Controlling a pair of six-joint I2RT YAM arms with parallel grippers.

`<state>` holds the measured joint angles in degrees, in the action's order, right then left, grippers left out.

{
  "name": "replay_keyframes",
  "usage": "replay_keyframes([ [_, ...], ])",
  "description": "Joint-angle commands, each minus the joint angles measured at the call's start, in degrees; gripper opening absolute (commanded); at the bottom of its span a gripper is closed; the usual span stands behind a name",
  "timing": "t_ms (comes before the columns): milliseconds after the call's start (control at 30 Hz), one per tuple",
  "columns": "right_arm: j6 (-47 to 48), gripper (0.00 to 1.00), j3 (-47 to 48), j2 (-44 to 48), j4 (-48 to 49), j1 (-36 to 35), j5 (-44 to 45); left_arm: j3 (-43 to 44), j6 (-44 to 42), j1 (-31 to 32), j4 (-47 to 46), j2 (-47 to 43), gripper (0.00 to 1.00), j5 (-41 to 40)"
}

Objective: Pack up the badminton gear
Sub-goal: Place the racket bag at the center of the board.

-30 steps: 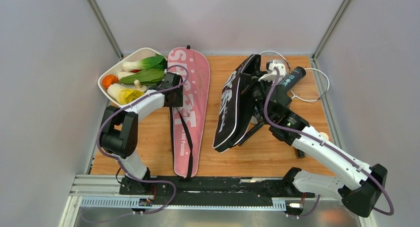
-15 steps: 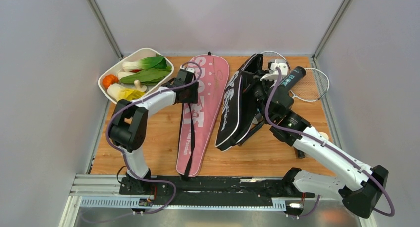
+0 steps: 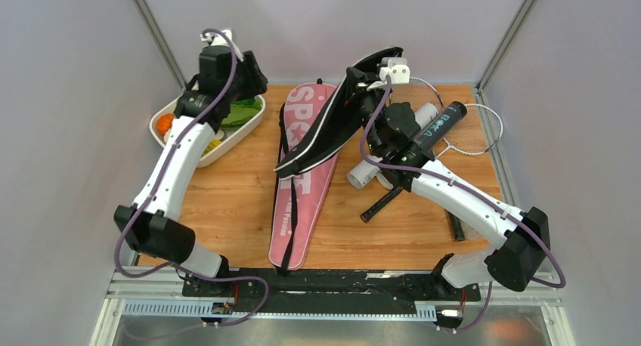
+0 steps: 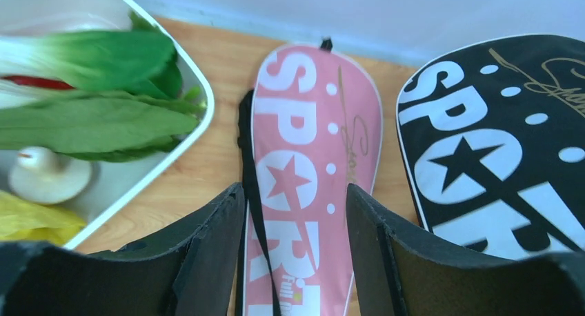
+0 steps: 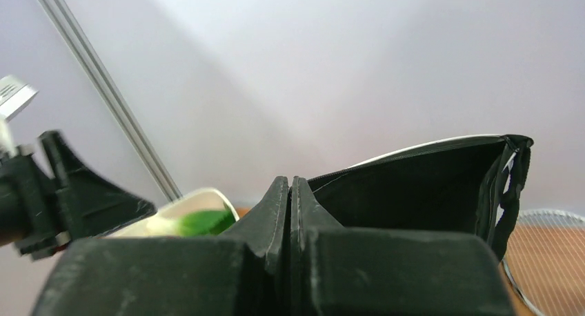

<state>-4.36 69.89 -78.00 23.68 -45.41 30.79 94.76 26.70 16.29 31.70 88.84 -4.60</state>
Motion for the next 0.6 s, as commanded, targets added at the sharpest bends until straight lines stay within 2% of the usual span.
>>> replay_keyframes([
  [0,2.7,0.00,6.0,-1.2,10.3,-0.3,-2.6,1.3,-1.4,-1.8,6.6,-5.7,0.64,2.7],
  [133,-4.6,0.00,-1.1,-1.3,5.3,-0.6,-3.3,-1.1,-3.5,-2.5,7.9,-9.7,0.65,3.8],
  [233,-14.3,0.00,-9.4,-0.8,1.6,-1.3,-3.5,-5.2,-5.2,-2.5,7.7,-13.3,0.65,8.6],
  [333,-26.6,0.00,-16.6,-2.9,-2.1,-2.2,-2.2,-16.6,-6.1,-2.4,3.6,-19.3,0.65,13.6],
  [400,-34.1,0.00,-19.8,-6.5,-2.1,-2.4,-5.2,-26.2,-5.7,-2.3,-3.1,-23.5,0.66,18.9],
  [500,-41.1,0.00,-18.2,-14.1,-5.6,-3.2,-10.3,-37.3,-4.6,-0.1,-12.7,-27.3,0.66,24.4],
  [567,-43.0,0.00,-16.2,-17.2,-7.0,-4.0,-11.2,-42.4,-4.5,2.4,-14.8,-28.7,0.66,24.0],
])
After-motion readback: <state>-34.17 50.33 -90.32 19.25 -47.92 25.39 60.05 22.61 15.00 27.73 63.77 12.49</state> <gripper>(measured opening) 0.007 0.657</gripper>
